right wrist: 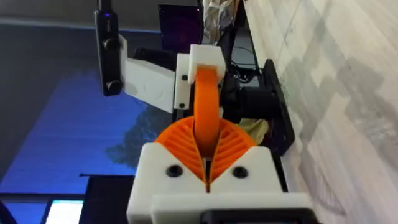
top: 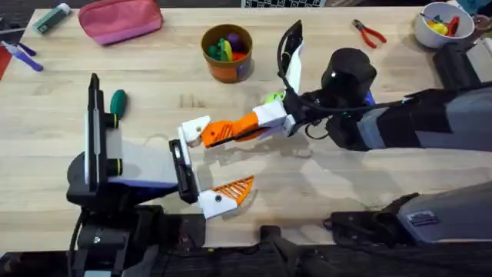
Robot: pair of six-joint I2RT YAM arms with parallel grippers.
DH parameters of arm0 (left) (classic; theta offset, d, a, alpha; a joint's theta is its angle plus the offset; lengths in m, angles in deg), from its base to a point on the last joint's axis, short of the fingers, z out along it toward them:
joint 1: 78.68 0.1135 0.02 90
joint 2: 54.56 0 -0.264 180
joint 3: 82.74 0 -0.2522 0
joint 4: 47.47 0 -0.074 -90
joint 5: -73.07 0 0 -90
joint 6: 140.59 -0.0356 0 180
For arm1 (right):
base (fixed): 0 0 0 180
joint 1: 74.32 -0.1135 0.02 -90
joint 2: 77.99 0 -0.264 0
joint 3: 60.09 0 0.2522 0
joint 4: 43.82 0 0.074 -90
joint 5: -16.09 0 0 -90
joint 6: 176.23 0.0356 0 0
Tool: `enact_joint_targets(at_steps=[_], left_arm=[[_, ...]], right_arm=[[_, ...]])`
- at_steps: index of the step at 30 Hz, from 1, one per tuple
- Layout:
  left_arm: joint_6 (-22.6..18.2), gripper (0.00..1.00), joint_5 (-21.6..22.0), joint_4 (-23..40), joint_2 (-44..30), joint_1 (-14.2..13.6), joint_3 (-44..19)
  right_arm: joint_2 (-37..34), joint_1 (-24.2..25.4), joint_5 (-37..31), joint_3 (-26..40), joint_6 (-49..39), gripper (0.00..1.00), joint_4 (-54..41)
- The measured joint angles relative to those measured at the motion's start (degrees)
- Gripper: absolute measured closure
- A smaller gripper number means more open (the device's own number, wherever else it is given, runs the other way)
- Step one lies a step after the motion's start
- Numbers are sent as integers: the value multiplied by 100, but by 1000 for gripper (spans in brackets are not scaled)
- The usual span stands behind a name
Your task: Pick up the gripper from the table and insert it into the empty holder that is missing its gripper. Then pick up a screw, insert it into the mounting hole, and use the screwdriver to tighten it. Finally, clean up the table by picking up the vegetable and placing it into the bucket.
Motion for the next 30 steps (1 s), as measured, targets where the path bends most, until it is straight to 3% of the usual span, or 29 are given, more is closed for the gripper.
enact_joint_targets(at_steps=[30], left_arm=[[-2,15,0,0,1,0,0]], right_arm=[[-299,-282,-136,347,-70,992,5]])
